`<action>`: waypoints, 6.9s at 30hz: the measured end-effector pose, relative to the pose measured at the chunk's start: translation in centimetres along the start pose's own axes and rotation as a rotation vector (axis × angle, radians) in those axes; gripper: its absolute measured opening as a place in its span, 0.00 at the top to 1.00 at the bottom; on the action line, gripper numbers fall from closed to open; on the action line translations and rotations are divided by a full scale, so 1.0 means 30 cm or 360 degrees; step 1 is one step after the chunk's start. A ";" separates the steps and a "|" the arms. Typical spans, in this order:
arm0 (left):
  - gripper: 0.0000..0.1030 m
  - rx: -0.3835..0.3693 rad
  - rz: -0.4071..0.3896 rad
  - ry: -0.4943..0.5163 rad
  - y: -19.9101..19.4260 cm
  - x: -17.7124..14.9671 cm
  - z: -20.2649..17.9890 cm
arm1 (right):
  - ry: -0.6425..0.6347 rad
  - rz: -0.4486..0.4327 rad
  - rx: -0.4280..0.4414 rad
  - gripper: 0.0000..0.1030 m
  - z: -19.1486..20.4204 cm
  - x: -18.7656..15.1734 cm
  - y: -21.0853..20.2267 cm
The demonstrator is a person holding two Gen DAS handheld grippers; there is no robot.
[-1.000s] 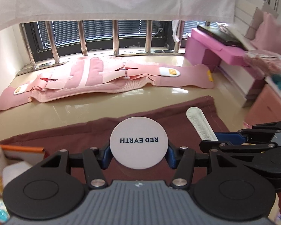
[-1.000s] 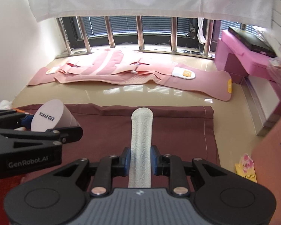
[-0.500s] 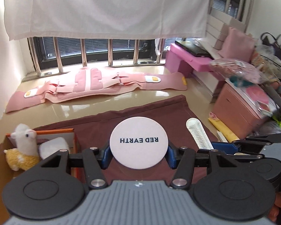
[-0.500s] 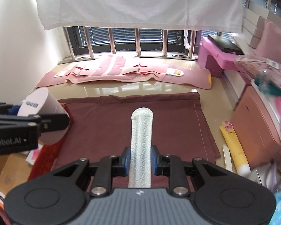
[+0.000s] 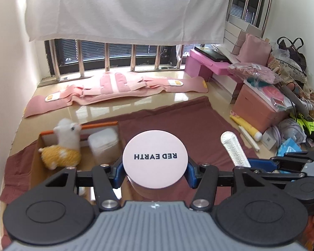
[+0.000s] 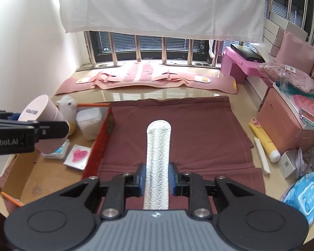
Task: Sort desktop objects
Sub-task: 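Lift and carry the jar with left gripper while right carries the strip toward the box, then lower the jar with left gripper while right lowers the strip into the box, then open left gripper releasing the jar while right gripper releases the strip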
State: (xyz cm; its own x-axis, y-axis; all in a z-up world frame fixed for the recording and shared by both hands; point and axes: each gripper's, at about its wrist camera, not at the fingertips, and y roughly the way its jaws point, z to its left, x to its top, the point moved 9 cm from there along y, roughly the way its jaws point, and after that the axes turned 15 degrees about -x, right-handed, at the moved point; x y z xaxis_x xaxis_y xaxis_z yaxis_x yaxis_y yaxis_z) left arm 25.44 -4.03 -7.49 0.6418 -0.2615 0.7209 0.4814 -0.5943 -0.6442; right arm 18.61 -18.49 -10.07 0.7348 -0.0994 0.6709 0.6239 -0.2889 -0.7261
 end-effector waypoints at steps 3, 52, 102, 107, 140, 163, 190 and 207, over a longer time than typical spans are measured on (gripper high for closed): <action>0.46 0.0000 0.0000 -0.0002 -0.059 -0.033 0.042 | 0.0001 -0.0015 0.0001 0.79 0.049 -0.010 -0.050; 0.46 0.0319 -0.0075 -0.0206 -0.452 -0.220 0.262 | -0.0425 -0.0097 0.0447 0.79 0.502 -0.022 -0.285; 0.46 -0.0212 0.0568 0.0710 0.099 -0.314 0.488 | -0.0936 0.0182 0.0561 0.79 0.797 -0.108 0.214; 0.46 -0.0221 0.0595 0.0760 0.121 -0.327 0.482 | -0.0955 0.0189 0.0574 0.79 0.790 -0.110 0.226; 0.46 -0.0283 0.0891 0.0938 0.253 -0.428 0.500 | -0.0856 0.0232 0.0561 0.79 0.780 -0.079 0.254; 0.45 -0.0284 0.0972 0.0913 0.256 -0.447 0.521 | -0.0974 0.0375 0.0497 0.79 0.846 -0.142 0.327; 0.43 -0.0312 0.0998 0.0847 0.244 -0.449 0.542 | -0.1004 0.0512 0.0489 0.77 0.858 -0.201 0.366; 0.30 -0.0301 0.0949 0.0835 0.197 -0.412 0.533 | -0.0947 0.0504 0.0522 0.63 0.855 -0.174 0.333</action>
State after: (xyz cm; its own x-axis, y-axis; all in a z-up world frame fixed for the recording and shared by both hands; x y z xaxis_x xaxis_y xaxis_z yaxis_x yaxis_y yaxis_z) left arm 29.89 7.85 -24.30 0.3726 -0.8687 0.3265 0.0084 -0.3486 -0.9372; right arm 27.84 3.56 -24.67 0.8542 0.4280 0.2952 0.3373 -0.0240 -0.9411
